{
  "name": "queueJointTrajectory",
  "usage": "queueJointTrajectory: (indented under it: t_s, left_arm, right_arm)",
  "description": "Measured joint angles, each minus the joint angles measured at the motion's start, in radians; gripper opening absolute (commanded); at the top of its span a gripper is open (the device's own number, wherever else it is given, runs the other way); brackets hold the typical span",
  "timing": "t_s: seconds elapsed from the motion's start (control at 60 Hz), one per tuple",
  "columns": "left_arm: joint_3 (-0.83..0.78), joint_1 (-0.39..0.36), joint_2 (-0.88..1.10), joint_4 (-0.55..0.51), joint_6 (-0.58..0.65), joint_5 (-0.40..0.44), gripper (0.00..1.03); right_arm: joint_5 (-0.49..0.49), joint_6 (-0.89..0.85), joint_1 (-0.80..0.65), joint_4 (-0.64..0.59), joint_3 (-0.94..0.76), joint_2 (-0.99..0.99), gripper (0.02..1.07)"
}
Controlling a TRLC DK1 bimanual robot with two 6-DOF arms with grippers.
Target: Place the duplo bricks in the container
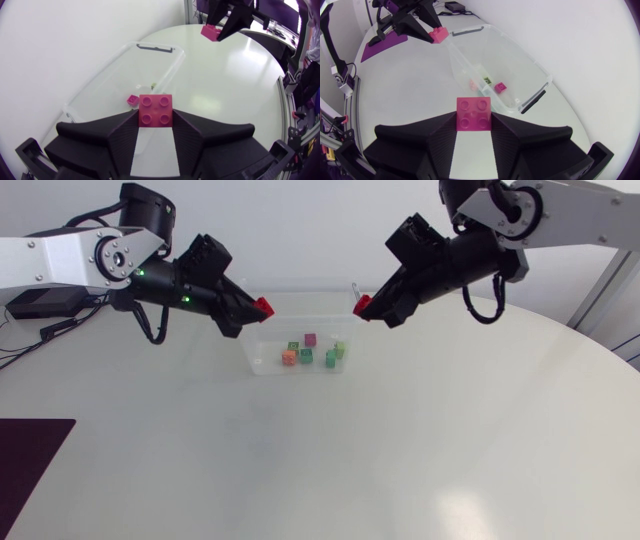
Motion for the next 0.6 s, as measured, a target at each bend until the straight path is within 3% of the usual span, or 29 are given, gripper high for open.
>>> queueJointTrajectory:
  t_s: [0.467, 0.5, 0.567, 0.583, 0.6]
  left_arm:
    - [0.177, 0.020, 0.177, 0.088, -0.124, -0.100, 0.36]
    - [0.188, 0.020, 0.188, 0.095, -0.133, -0.112, 0.40]
    - [0.202, 0.019, 0.201, 0.111, -0.151, -0.137, 0.59]
    - [0.206, 0.018, 0.205, 0.115, -0.153, -0.140, 0.75]
    - [0.209, 0.018, 0.208, 0.120, -0.158, -0.146, 0.79]
  right_arm:
    - [0.058, 0.090, 0.027, 0.043, 0.319, 0.286, 0.23]
    - [0.061, 0.092, 0.027, 0.044, 0.338, 0.303, 0.23]
    - [0.068, 0.095, 0.027, 0.045, 0.373, 0.336, 0.24]
    - [0.071, 0.097, 0.027, 0.045, 0.381, 0.346, 0.26]
    - [0.073, 0.097, 0.027, 0.045, 0.388, 0.353, 0.30]
